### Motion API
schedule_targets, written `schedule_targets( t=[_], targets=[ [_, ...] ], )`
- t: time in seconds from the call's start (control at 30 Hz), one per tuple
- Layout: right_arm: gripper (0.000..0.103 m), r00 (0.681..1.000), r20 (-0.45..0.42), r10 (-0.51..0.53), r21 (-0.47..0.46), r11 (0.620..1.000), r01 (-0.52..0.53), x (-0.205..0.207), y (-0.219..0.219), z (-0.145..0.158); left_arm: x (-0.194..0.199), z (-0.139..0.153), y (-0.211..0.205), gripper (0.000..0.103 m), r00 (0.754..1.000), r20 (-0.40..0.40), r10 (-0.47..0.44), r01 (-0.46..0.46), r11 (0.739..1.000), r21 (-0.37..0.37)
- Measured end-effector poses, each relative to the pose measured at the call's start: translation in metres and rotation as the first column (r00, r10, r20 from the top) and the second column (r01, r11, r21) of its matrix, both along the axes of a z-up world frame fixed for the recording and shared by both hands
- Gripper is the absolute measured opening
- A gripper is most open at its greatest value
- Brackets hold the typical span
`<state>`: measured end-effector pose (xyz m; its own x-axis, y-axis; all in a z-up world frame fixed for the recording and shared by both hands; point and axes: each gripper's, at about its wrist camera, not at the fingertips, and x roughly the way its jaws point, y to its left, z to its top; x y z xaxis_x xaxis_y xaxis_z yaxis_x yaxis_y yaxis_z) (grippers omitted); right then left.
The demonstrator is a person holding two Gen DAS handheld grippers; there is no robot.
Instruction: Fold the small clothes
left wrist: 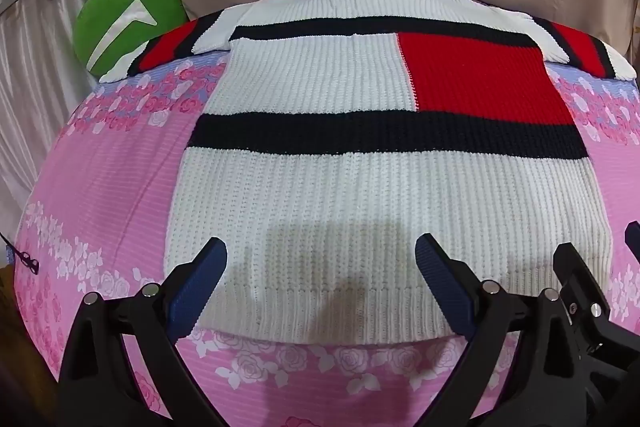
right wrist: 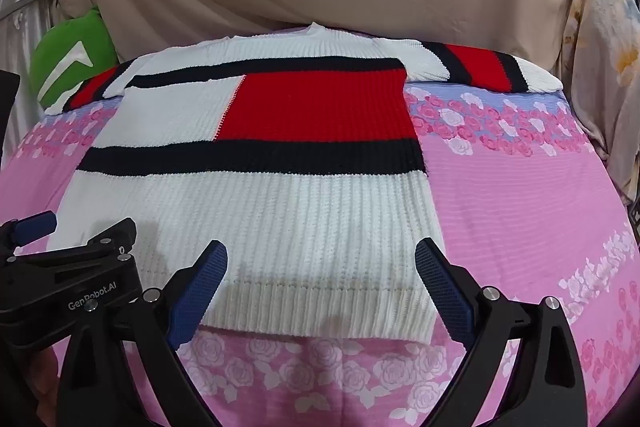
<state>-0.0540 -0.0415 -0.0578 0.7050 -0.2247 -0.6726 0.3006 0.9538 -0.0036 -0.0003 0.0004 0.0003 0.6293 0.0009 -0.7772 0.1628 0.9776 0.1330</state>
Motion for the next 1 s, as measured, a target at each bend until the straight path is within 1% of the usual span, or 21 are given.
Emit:
schedule_targets(
  t=[0.43, 1.0],
  targets=[
    [0.094, 1.000, -0.006, -0.002, 0.003, 1.000, 0.002, 0.0032, -0.0011, -0.0026, 0.0069, -0.0014, 0.0011, 0.093, 1.000, -0.003, 0.000, 0.000, 1.000, 0.003],
    [0.094, 1.000, -0.006, -0.003, 0.006, 1.000, 0.003, 0.0034, -0.0018, -0.0022, 0.0028, -0.0003, 0.0040, 0.093, 1.000, 0.007, 0.001, -0.001, 1.000, 0.010]
  ],
)
